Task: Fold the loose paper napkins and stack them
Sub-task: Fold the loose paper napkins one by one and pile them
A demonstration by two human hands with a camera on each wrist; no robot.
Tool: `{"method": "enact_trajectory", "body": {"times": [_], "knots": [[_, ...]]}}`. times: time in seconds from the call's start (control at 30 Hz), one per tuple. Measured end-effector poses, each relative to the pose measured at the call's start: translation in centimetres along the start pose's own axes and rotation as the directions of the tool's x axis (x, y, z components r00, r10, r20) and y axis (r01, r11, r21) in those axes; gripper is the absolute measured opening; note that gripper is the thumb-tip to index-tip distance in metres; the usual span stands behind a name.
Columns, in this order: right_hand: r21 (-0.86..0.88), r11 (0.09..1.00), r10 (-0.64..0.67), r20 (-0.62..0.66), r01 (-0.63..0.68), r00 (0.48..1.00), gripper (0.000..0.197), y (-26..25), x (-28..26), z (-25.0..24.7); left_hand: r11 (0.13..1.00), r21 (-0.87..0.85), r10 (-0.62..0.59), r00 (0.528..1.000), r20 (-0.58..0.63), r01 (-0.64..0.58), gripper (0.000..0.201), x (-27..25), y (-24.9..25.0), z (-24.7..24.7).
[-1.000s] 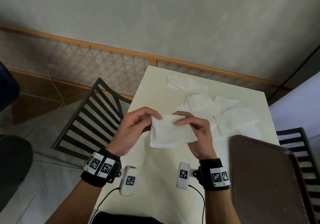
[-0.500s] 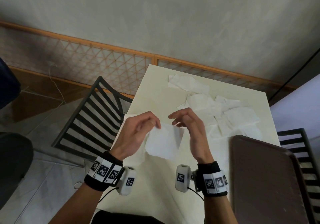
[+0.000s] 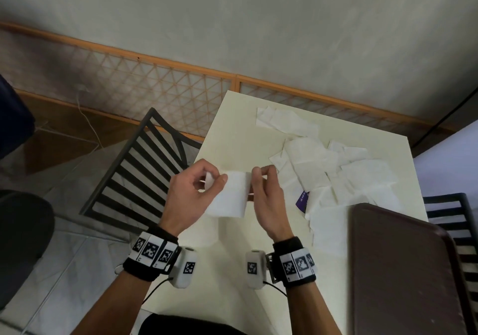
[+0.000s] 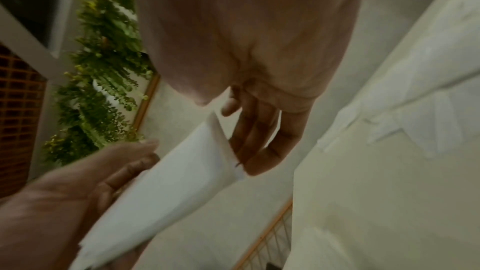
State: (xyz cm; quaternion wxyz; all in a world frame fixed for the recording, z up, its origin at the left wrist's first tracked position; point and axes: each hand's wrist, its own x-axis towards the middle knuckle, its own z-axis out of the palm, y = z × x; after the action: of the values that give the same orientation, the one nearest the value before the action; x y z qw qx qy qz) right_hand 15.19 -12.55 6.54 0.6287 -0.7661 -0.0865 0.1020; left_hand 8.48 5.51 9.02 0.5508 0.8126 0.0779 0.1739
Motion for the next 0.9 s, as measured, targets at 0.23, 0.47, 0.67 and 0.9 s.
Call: {"method": "enact_trajectory", "body": {"times": [0.23, 0.47, 0.67, 0.9], "knots": [[-0.171, 0.982, 0.101, 0.089, -0.084, 0.991, 0.025, 4.4, 4.4, 4.9, 0.916, 0.282, -0.284, 0.958, -0.04, 0.284, 0.029, 4.1, -9.0, -1.3], [-0.599, 0.798, 0.256, 0.238, -0.066, 0.937, 0.016, 7.9, 7.5, 8.1, 0.718, 0.604, -0.466, 0.884, 0.048, 0.345, 0.044, 5.5, -15.0, 0.6], [-0.752, 0.654, 0.111, -0.003, -0.075, 0.994, 0.019, 9.3, 9.6, 2.8, 0.74, 0.626, -0.335, 0.942, 0.027, 0.245, 0.045, 4.0, -14.3, 0.5], [-0.866, 0.446, 0.296, -0.095, -0.225, 0.951, 0.087, 11.2, 10.5, -7.1, 0.944, 0.315, -0.137, 0.985, 0.105, 0.098, 0.022, -0.2, -10.3, 2.2]]}}
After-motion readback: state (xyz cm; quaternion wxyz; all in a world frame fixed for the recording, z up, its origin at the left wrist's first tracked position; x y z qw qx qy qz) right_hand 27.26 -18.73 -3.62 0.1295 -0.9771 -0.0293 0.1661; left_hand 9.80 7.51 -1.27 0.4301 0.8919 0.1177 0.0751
